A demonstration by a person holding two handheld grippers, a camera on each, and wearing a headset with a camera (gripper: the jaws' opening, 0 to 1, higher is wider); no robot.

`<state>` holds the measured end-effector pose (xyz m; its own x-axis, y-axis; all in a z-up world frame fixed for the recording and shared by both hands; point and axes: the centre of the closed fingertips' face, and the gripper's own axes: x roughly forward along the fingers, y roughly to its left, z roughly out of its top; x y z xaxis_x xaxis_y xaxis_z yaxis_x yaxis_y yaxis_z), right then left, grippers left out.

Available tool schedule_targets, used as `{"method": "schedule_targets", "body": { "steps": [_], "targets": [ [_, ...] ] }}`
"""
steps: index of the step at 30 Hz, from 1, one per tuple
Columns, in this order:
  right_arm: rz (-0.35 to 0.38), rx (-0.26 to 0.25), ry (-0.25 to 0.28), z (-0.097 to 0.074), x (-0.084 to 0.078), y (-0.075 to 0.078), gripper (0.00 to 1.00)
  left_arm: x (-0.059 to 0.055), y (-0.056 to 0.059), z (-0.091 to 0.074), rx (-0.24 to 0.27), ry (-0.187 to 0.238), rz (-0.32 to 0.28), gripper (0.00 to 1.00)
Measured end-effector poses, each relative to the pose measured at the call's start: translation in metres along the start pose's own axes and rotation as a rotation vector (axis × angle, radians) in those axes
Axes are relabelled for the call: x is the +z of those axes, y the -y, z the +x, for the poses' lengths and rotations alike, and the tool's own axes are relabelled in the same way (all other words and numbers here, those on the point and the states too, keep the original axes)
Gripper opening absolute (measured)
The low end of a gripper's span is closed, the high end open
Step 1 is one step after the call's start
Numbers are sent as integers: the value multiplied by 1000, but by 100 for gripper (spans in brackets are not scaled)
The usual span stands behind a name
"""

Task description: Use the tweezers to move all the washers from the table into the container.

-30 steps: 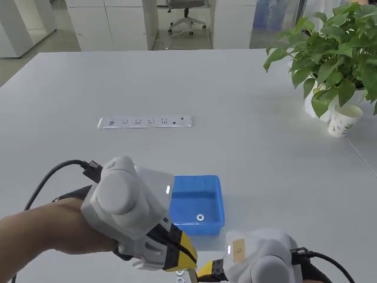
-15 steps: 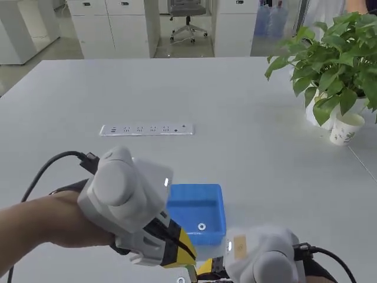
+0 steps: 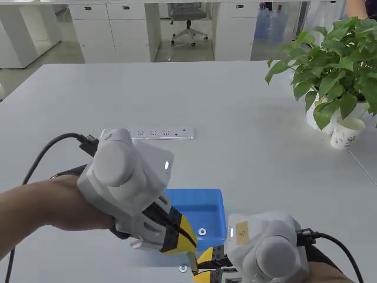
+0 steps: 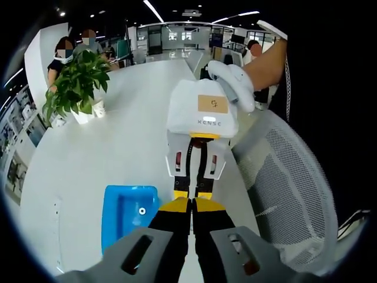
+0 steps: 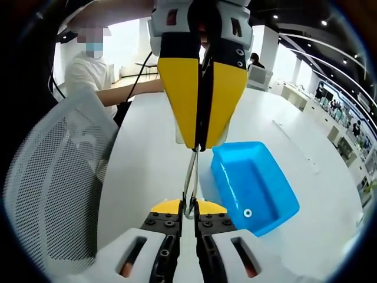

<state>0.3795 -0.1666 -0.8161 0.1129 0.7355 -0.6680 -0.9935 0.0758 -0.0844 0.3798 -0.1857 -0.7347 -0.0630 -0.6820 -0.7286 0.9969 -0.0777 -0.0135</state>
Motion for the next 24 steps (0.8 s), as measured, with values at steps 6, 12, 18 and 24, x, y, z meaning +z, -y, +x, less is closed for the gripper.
{"method": "schedule_targets", "body": {
  "steps": [6,12,18,24],
  "targets": [
    [-12,-11,6,-4,6,11,8,4,-9,-7,8,-5,12,3],
    [-24,-23,12,-6,12,23,8,7,-19,-14,18,-11,23,3],
    [-28,-38,22,-9,19,37,8,11,-32,-21,33,-11,32,3],
    [-44,-54,17,-8,22,54,8,12,-46,-25,56,-12,35,3]
  ]
}}
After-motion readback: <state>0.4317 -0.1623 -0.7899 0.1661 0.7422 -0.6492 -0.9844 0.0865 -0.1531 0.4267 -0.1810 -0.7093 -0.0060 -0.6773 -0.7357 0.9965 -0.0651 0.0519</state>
